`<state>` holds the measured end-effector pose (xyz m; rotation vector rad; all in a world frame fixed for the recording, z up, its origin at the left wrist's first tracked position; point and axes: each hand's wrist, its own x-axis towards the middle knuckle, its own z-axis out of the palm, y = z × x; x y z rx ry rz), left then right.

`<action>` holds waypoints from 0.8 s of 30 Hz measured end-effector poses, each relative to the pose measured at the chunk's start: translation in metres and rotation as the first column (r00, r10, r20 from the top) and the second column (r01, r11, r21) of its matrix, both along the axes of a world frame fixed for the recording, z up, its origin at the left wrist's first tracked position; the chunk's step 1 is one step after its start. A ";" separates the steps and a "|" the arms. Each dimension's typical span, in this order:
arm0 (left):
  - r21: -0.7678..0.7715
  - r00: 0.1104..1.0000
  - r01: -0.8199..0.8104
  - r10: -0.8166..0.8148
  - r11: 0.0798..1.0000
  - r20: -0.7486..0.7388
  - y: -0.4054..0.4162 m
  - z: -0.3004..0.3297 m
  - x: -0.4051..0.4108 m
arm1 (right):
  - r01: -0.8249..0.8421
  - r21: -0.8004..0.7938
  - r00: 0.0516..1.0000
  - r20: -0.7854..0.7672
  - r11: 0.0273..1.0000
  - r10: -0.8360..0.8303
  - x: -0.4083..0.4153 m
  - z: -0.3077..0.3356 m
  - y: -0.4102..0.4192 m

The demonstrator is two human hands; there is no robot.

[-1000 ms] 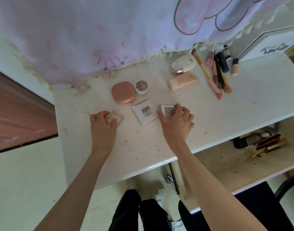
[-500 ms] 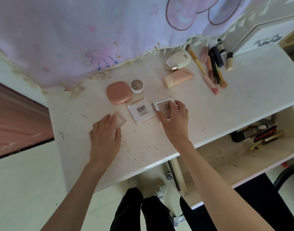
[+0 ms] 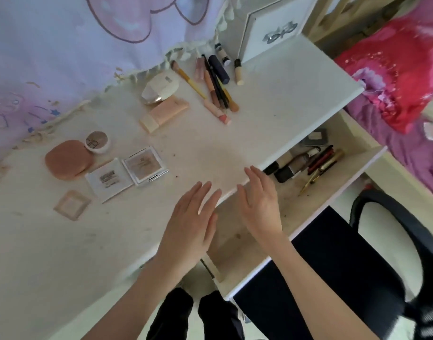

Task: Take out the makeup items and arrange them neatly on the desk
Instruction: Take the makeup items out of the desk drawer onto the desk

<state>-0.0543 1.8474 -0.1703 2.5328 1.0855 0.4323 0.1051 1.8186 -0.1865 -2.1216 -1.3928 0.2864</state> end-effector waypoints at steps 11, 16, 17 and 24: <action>-0.164 0.952 0.144 -0.182 0.976 -0.248 -0.017 -0.097 0.168 | -0.032 -0.438 0.947 0.273 0.898 0.167 0.174 -0.053 -0.026; -0.226 0.980 -0.011 -0.035 0.974 -0.198 0.008 -0.130 0.217 | -0.042 -0.512 0.919 0.317 0.858 0.234 0.213 -0.086 0.006; -0.275 0.987 -0.075 0.031 0.958 -0.159 0.011 -0.135 0.222 | -0.036 -0.516 0.920 0.316 0.856 0.230 0.217 -0.092 0.010; -0.373 0.943 -0.321 0.332 0.870 -0.036 0.041 -0.151 0.252 | -0.070 -0.561 0.847 0.402 0.825 0.346 0.231 -0.117 0.032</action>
